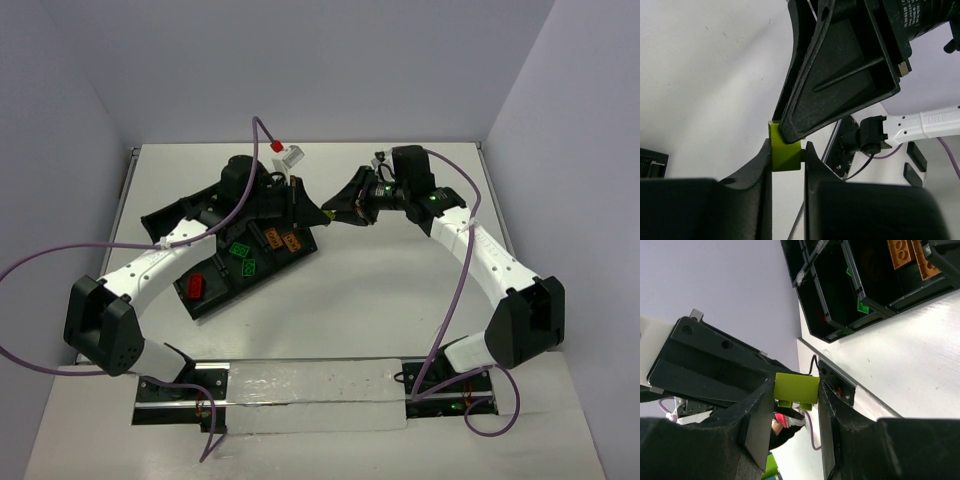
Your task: Sort the legos into containers by color
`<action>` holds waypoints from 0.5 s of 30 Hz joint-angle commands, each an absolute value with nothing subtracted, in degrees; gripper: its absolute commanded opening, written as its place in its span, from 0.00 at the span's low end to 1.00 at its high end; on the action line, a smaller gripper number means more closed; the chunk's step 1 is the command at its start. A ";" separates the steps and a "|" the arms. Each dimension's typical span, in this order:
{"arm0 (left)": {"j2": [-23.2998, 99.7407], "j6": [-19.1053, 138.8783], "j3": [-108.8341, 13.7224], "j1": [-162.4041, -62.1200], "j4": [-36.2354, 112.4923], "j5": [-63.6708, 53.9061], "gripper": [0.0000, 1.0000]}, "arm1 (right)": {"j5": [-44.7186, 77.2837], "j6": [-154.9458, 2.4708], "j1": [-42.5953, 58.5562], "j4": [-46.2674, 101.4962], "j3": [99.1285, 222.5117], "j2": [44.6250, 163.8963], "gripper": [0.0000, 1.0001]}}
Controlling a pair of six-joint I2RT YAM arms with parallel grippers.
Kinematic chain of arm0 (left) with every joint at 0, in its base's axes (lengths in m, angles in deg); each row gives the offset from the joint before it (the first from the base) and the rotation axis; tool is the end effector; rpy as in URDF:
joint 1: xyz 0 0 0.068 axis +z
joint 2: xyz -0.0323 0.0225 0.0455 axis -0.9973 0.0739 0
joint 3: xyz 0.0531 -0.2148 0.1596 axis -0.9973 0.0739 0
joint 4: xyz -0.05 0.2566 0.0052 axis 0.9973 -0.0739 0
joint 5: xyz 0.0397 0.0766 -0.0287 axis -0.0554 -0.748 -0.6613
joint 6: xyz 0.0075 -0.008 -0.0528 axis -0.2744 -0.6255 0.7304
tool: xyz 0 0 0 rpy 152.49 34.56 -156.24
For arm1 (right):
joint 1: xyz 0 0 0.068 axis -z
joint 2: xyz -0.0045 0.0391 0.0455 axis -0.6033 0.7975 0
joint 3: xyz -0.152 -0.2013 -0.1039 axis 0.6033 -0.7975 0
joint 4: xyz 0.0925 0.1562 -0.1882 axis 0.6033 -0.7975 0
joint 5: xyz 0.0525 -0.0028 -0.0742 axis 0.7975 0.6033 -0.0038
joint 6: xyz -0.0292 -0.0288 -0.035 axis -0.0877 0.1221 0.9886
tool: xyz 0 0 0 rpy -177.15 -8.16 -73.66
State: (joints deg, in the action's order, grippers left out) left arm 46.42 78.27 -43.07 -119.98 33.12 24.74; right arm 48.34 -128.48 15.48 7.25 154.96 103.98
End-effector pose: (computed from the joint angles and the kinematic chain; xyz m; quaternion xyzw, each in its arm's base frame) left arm 0.2684 -0.2090 0.3334 0.2173 0.7616 -0.5161 0.3261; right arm 0.2852 0.1374 0.3323 0.1081 0.8319 0.5216 0.1554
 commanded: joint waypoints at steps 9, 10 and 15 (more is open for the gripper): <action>46.37 75.67 -46.91 -119.24 28.07 26.63 0.00 | 51.80 -126.16 15.54 8.25 155.52 104.32 0.76; 45.82 75.21 -46.57 -118.84 27.47 26.55 0.00 | 51.76 -125.67 15.82 7.45 155.97 104.55 0.82; 41.14 73.12 -43.11 -112.94 20.14 26.50 0.00 | 48.25 -120.32 17.82 0.01 159.41 104.40 0.86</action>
